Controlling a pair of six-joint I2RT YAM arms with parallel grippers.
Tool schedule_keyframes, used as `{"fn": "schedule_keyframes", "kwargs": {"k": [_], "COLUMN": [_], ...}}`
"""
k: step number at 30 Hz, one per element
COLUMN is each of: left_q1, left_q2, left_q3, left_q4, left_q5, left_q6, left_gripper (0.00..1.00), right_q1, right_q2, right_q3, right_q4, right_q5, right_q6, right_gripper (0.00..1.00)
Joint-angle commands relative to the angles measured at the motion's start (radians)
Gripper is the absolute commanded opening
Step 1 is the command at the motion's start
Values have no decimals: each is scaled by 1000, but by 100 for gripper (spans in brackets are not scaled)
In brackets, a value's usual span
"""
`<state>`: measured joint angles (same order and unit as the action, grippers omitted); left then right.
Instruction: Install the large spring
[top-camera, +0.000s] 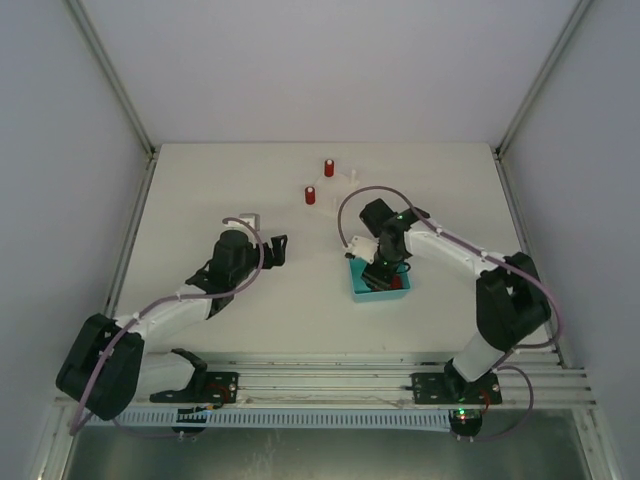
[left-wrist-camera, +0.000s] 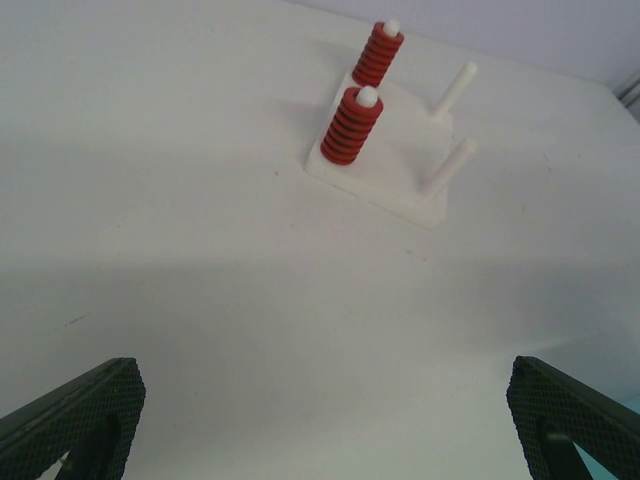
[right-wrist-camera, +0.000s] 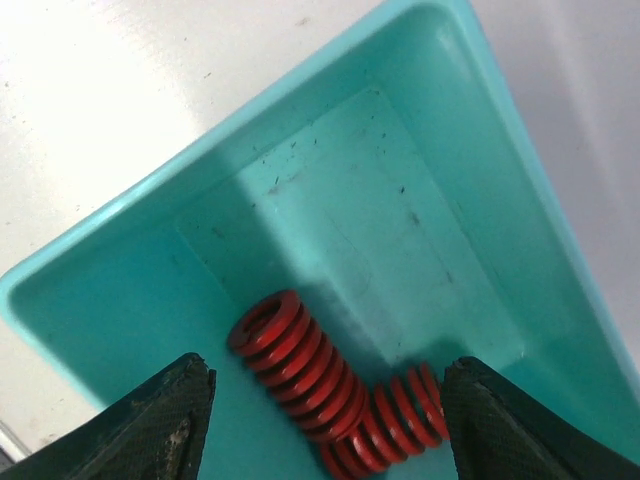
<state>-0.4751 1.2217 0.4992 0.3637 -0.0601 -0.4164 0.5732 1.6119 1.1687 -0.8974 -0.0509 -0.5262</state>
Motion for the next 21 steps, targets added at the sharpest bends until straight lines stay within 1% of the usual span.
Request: {"fn": "schedule_keyframes", "kwargs": {"k": [1,7,12,15,19,20,21], "left_q1": [4,3,3,2,3,3,3], "left_q2": [-40,-57,-54,-44,-39,-38,-37], "left_q3": [-17,-21,-24,-21,-20,-20,-19], "left_q4": [27,25,30,28,30,30,30], "left_q5": [-18,-29,-30,-33,-30,-30,-30], "left_q6": [4,10,12,14,16,16,16], "left_gripper": [99,99,99,99,99,99,99], "right_q1": [-6,-8,-10,-25,-39,-41,-44], "right_q2": [64,129,214,215,195,190,184], "right_q3": [56,50,29,-10,-29,-30,-30], "right_q4": [-63,-33,10,84,101,104,104], "right_q5": [-37,-12,42,68,53,55,57], "right_q6": [-81,-128,-103,-78,-74,-72,-64], "right_gripper": [66,67,65,59,54,51,46]}}
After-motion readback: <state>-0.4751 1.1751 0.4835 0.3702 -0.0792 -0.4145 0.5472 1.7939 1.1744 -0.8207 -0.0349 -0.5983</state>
